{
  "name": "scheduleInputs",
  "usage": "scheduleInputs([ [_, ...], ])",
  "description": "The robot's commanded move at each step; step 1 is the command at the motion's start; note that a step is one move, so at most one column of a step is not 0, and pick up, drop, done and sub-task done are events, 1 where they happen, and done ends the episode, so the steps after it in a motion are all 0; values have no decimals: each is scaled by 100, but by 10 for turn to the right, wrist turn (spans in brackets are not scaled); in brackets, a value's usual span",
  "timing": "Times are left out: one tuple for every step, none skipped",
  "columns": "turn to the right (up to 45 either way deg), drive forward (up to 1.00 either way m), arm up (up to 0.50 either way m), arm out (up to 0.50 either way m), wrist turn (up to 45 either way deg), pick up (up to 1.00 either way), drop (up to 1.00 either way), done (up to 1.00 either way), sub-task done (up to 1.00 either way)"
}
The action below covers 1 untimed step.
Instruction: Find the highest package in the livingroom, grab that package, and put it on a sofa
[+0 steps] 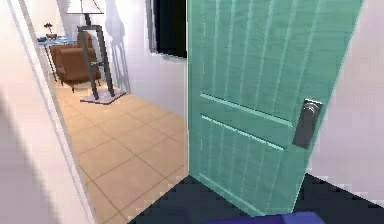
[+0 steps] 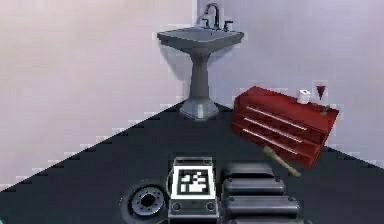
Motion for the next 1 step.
scheduleInputs([
  [-90,0,0,0,0,0,0,0,0],
])
